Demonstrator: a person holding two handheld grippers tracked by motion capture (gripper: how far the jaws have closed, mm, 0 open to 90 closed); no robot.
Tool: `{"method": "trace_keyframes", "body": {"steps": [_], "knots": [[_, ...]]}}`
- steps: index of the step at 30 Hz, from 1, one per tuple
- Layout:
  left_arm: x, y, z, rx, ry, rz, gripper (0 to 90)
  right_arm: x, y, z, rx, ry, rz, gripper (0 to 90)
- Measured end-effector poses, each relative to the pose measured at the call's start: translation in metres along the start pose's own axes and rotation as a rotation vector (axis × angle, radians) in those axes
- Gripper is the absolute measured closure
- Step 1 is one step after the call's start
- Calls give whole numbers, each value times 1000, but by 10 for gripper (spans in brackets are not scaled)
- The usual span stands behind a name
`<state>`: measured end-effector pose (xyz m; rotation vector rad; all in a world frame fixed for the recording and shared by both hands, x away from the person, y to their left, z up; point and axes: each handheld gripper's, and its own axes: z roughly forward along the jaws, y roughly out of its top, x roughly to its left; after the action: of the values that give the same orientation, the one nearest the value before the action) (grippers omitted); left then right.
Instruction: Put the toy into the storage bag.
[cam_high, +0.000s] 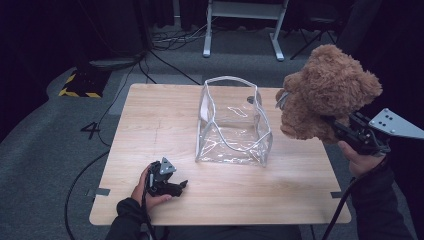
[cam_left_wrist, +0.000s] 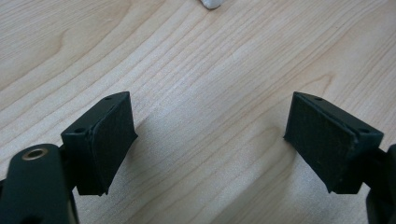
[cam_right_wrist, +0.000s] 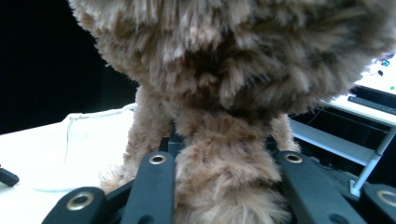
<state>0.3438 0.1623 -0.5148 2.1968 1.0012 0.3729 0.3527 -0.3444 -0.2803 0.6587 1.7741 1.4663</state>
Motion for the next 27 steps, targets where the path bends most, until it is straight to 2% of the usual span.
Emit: {"method": "trace_keyframes", "body": {"steps": [7,12,21,27], "knots": [[0,0,0,0,1,0,159,2,15,14,-9,11,-2,701],[0,0,0,1,0,0,159,6,24,25,-20,35,6,701],[0,0,0,0,1,1,159,22,36,52,-7,72,-8,701],[0,0,0,1,0,1,159,37,46,70,-5,94,-21,700]]}}
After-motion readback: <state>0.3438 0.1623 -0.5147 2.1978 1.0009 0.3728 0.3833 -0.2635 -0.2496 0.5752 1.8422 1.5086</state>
